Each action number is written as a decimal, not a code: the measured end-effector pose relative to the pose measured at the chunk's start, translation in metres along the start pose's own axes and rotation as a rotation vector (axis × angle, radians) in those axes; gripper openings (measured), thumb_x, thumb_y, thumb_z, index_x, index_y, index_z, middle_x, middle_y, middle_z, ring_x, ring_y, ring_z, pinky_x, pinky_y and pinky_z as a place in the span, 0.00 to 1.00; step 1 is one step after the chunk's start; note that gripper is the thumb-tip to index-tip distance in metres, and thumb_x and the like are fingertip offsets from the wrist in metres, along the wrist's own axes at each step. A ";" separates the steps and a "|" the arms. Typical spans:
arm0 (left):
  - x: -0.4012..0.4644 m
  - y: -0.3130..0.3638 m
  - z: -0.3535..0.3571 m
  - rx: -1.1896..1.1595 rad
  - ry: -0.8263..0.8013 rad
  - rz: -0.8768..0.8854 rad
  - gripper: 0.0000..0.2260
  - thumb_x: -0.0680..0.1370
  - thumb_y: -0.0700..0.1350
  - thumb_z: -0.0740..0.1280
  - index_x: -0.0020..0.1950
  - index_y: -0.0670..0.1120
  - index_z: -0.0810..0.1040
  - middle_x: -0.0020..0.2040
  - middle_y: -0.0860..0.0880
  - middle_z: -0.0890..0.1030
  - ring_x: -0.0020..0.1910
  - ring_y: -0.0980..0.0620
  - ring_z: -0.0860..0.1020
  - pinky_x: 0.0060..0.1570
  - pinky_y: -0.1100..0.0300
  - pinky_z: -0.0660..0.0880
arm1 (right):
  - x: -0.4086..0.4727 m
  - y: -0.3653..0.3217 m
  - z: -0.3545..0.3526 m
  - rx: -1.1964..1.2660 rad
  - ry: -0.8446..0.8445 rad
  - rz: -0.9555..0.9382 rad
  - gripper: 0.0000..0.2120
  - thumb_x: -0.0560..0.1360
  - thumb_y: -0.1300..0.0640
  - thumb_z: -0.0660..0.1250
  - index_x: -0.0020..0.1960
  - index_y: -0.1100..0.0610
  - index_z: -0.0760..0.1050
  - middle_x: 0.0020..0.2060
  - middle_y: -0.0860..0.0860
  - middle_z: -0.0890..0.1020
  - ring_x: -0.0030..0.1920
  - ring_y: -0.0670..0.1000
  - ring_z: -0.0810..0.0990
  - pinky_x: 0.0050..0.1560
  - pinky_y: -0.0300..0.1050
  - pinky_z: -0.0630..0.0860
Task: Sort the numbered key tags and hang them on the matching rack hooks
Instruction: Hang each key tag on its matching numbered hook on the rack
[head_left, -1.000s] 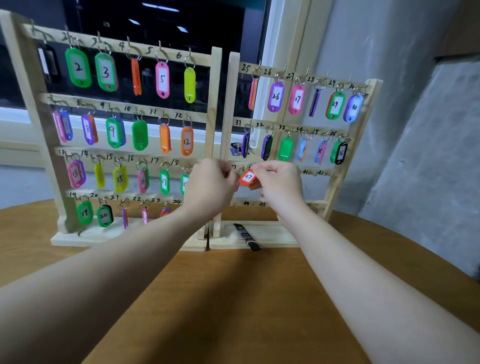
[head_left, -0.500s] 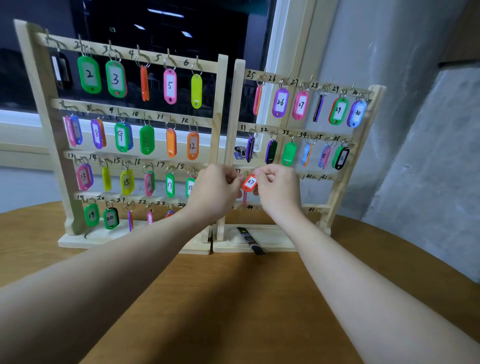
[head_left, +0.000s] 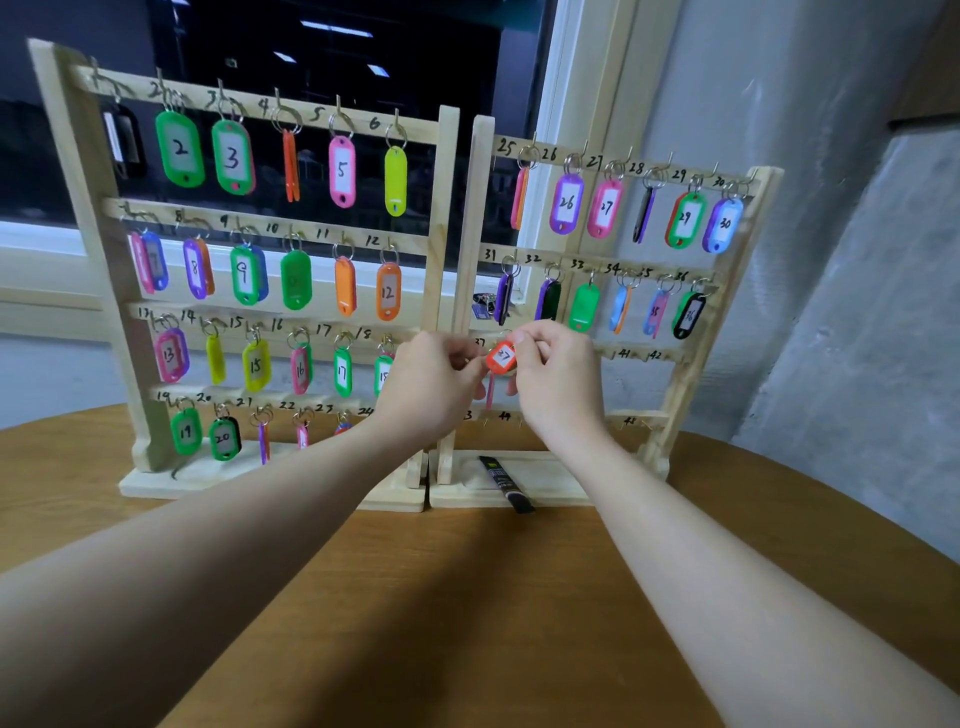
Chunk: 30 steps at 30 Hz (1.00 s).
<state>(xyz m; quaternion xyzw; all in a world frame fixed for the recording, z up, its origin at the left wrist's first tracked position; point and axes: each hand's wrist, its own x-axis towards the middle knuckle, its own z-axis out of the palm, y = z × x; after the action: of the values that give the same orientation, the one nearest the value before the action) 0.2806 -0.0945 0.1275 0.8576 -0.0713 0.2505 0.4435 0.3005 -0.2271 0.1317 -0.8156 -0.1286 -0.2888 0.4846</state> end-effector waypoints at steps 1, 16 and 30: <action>0.000 0.000 0.000 -0.002 0.000 -0.001 0.13 0.80 0.47 0.70 0.35 0.55 0.79 0.31 0.53 0.82 0.29 0.62 0.77 0.32 0.64 0.72 | 0.000 0.000 0.001 -0.008 -0.008 -0.002 0.11 0.81 0.58 0.63 0.42 0.48 0.78 0.39 0.52 0.84 0.39 0.55 0.84 0.42 0.56 0.82; -0.007 0.001 -0.012 0.005 -0.054 -0.051 0.12 0.82 0.45 0.67 0.38 0.48 0.82 0.32 0.52 0.83 0.25 0.64 0.74 0.34 0.63 0.71 | -0.020 0.020 -0.018 -0.151 -0.133 0.091 0.11 0.82 0.57 0.64 0.42 0.48 0.77 0.34 0.47 0.83 0.33 0.49 0.82 0.41 0.48 0.80; -0.133 0.056 0.067 0.053 -0.551 -0.083 0.04 0.77 0.45 0.67 0.50 0.49 0.80 0.47 0.50 0.83 0.47 0.50 0.81 0.47 0.60 0.76 | -0.114 0.073 -0.210 -0.297 -0.101 0.176 0.07 0.77 0.59 0.71 0.39 0.56 0.82 0.26 0.54 0.76 0.29 0.46 0.70 0.34 0.33 0.65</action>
<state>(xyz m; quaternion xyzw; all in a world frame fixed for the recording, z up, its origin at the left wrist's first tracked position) 0.1709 -0.1948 0.0704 0.9070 -0.1475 -0.0087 0.3945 0.1721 -0.4371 0.0874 -0.8999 -0.0366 -0.2197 0.3750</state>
